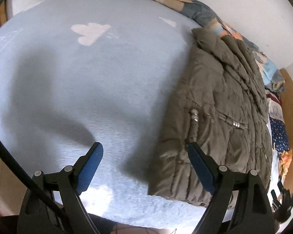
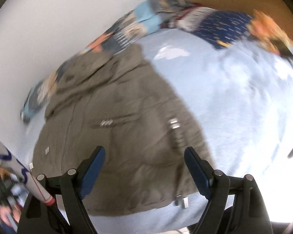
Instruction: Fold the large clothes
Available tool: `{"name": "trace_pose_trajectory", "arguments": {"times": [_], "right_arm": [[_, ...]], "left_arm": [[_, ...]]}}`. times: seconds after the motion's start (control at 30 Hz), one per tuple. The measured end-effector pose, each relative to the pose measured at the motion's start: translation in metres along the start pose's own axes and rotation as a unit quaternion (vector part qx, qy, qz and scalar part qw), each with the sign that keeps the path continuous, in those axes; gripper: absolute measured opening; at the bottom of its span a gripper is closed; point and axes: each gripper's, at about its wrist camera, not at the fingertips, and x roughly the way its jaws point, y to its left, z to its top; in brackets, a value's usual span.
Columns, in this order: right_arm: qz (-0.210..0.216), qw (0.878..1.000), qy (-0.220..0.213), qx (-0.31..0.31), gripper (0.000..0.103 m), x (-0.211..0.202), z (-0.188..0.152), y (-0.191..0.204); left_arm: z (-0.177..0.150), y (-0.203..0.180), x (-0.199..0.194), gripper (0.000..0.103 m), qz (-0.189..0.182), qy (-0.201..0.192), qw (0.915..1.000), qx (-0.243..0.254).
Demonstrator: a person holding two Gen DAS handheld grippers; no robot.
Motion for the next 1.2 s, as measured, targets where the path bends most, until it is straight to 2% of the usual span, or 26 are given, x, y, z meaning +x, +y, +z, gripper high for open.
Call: {"name": "trace_pose_trajectory", "arguments": {"times": [0.13, 0.2, 0.5, 0.63, 0.77, 0.87, 0.97, 1.07, 1.13, 1.17, 1.2], "right_arm": [[-0.007, 0.996, 0.014, 0.084, 0.076, 0.006, 0.003, -0.031], [-0.007, 0.994, 0.021, 0.105, 0.073, 0.010, 0.001, -0.039], [-0.030, 0.983, 0.013, 0.179, 0.073, 0.008, -0.001, -0.077], [-0.007, 0.978, 0.044, 0.205, 0.073, 0.022, -0.006, -0.084], [0.037, 0.970, 0.089, 0.224, 0.074, 0.040, -0.021, -0.081], [0.046, 0.970, 0.102, 0.215, 0.074, 0.045, -0.027, -0.072], [0.083, 0.967, 0.128, 0.203, 0.074, 0.053, -0.039, -0.057], [0.084, 0.978, 0.128, 0.144, 0.073, 0.054, -0.047, -0.030], [0.105, 0.980, 0.114, 0.126, 0.061, 0.050, -0.045, -0.018], [0.110, 0.982, 0.098, 0.119, 0.049, 0.046, -0.043, -0.015], [0.111, 0.985, 0.077, 0.111, 0.042, 0.040, -0.039, -0.012]], "left_arm": [[-0.001, -0.011, 0.005, 0.083, -0.002, -0.005, 0.9999, 0.013], [-0.002, -0.013, 0.008, 0.083, -0.003, -0.002, 0.9999, 0.014], [-0.011, -0.022, 0.015, 0.083, 0.007, -0.001, 0.9996, 0.028], [-0.020, -0.023, 0.015, 0.083, -0.006, 0.009, 0.9997, 0.022], [-0.032, -0.027, 0.014, 0.083, -0.013, 0.011, 0.9996, 0.021], [-0.042, -0.028, 0.014, 0.083, -0.035, 0.016, 0.9992, 0.009], [-0.054, -0.033, 0.016, 0.083, -0.057, 0.021, 0.9982, 0.002], [-0.063, -0.048, 0.017, 0.083, -0.064, 0.015, 0.9975, 0.027], [-0.064, -0.056, 0.014, 0.082, -0.063, 0.005, 0.9970, 0.045], [-0.064, -0.060, 0.011, 0.077, -0.061, -0.007, 0.9966, 0.055], [-0.063, -0.062, 0.008, 0.075, -0.057, -0.018, 0.9963, 0.062]]}}
